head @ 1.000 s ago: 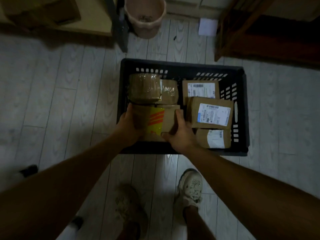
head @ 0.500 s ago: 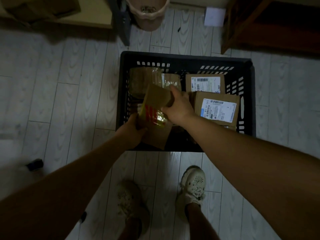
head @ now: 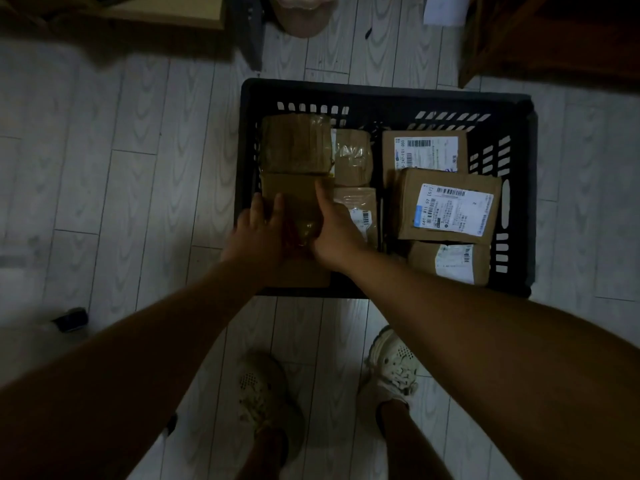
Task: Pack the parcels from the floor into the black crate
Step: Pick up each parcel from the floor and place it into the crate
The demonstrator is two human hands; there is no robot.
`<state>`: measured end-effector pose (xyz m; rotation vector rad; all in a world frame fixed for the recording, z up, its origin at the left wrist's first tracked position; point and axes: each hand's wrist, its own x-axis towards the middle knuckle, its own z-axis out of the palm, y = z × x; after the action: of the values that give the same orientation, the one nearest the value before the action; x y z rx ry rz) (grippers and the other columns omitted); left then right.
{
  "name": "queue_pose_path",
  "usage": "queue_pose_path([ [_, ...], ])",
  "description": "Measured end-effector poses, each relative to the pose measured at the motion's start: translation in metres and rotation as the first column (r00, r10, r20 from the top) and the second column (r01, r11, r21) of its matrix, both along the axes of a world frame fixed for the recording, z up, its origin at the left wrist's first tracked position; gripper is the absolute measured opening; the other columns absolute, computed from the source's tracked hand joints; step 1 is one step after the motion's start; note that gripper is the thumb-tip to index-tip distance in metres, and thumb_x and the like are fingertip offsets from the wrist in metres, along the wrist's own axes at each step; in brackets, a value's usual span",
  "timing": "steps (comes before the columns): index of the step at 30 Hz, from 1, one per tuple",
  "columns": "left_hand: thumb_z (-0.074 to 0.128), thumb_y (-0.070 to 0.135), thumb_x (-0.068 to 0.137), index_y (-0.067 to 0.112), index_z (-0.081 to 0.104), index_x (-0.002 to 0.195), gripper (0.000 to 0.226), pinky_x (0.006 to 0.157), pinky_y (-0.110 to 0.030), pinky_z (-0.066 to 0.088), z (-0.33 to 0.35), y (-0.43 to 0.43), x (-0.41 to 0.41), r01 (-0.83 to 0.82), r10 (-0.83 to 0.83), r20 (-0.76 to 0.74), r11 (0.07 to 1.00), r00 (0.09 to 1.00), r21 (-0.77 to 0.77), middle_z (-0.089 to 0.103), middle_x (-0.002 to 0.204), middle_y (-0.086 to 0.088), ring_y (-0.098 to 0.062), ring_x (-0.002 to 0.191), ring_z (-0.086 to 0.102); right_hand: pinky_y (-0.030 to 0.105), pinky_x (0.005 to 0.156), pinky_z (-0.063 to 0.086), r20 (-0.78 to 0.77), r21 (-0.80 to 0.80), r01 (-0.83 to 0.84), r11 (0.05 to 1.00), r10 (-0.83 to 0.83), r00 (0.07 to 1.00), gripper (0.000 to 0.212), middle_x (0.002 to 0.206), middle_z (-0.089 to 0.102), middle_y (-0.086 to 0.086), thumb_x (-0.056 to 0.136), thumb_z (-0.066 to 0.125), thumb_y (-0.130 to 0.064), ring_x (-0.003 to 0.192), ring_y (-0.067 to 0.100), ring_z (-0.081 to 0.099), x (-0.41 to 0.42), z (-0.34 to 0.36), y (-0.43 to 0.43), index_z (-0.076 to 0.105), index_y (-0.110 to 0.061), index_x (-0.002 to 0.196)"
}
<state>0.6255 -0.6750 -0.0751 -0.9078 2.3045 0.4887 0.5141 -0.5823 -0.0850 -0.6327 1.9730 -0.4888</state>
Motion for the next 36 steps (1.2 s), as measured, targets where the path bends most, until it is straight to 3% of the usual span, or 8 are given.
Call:
queue_pose_path([
  [3,0.056,0.056,0.083,0.021,-0.008,0.151,0.100,0.116,-0.048,0.017,0.003,-0.008,0.003,0.052,-0.052,-0.051,0.999,0.997,-0.011,-0.017,0.158,-0.008,-0.033,0.146,-0.002,0.041,0.102,0.044,-0.052,-0.014,-0.064,0.998,0.063,0.997,0.099,0.158,0.012,0.012,0.089,0.062,-0.017,0.131,0.033,0.042,0.005,-0.004,-0.001,-0.013,-0.044,0.147],
  [7,0.064,0.032,0.086,0.019,0.009,0.151,0.087,0.101,-0.036,0.040,0.004,-0.012,0.004,-0.117,0.150,-0.167,0.974,0.974,0.194,-0.006,0.159,-0.002,-0.027,0.133,0.037,0.046,0.107,0.039,-0.026,0.002,-0.100,0.995,0.100,0.995,0.092,0.157,0.009,0.015,0.091,0.059,-0.029,0.134,0.037,0.036,0.009,-0.007,-0.007,-0.011,-0.042,0.148],
  [12,0.045,0.063,0.085,0.023,-0.005,0.151,0.091,0.114,-0.055,-0.006,-0.009,-0.013,0.007,0.233,-0.224,0.101,0.968,0.969,-0.092,-0.009,0.160,-0.003,-0.030,0.144,-0.018,0.048,0.113,0.028,-0.009,0.082,-0.206,0.975,0.207,0.978,0.090,0.159,-0.008,0.013,0.092,0.059,-0.027,0.143,0.039,0.017,0.019,-0.019,-0.009,-0.010,-0.033,0.151],
  [20,0.038,0.072,0.081,0.030,-0.020,0.146,0.097,0.115,-0.060,0.002,-0.029,-0.033,0.024,0.301,-0.279,0.167,0.946,0.946,-0.122,-0.019,0.158,-0.004,-0.035,0.141,-0.025,0.052,0.113,0.027,-0.059,0.101,-0.337,0.936,0.343,0.937,0.105,0.158,-0.014,0.015,0.087,0.066,-0.031,0.143,0.042,0.010,0.028,-0.038,0.003,-0.019,-0.032,0.148],
  [23,0.036,0.074,0.081,0.031,-0.017,0.148,0.096,0.115,-0.058,0.000,-0.023,-0.032,0.020,0.286,-0.268,0.140,0.950,0.953,-0.126,-0.020,0.157,-0.005,-0.035,0.142,-0.022,0.056,0.113,0.023,-0.305,0.090,-0.442,0.892,0.447,0.841,0.095,0.159,-0.004,0.015,0.086,0.062,-0.048,0.143,0.040,0.008,0.005,-0.020,0.022,-0.005,-0.032,0.152],
  [26,0.035,0.072,0.082,0.031,-0.019,0.147,0.094,0.115,-0.057,-0.002,-0.012,-0.032,0.012,0.274,-0.260,0.123,0.955,0.958,-0.110,-0.025,0.156,-0.006,-0.034,0.142,-0.023,0.059,0.116,0.006,-0.539,0.181,-0.358,0.916,0.397,0.743,0.089,0.160,-0.002,0.013,0.086,0.047,-0.064,0.146,0.039,0.001,-0.042,-0.005,0.063,-0.002,-0.032,0.152],
  [30,0.035,0.073,0.081,0.032,-0.017,0.147,0.094,0.115,-0.056,-0.004,-0.010,-0.024,-0.007,0.239,-0.232,0.088,0.968,0.969,-0.080,-0.025,0.156,-0.006,-0.033,0.143,-0.022,0.064,0.113,-0.003,-0.504,0.510,-0.128,0.850,0.417,0.757,0.092,0.158,-0.021,0.008,0.083,0.031,-0.077,0.143,0.040,-0.018,-0.107,-0.006,0.113,-0.019,-0.035,0.148],
  [36,0.029,0.077,0.080,0.035,-0.018,0.146,0.092,0.114,-0.057,-0.009,-0.033,-0.041,-0.058,0.185,-0.196,-0.050,0.968,0.979,-0.170,-0.022,0.157,-0.005,-0.030,0.143,-0.022,0.063,0.111,-0.009,-0.509,0.513,-0.054,0.857,0.354,0.785,0.104,0.157,-0.025,0.008,0.072,0.024,-0.090,0.142,0.041,-0.021,-0.170,-0.027,0.114,-0.020,-0.035,0.148],
])
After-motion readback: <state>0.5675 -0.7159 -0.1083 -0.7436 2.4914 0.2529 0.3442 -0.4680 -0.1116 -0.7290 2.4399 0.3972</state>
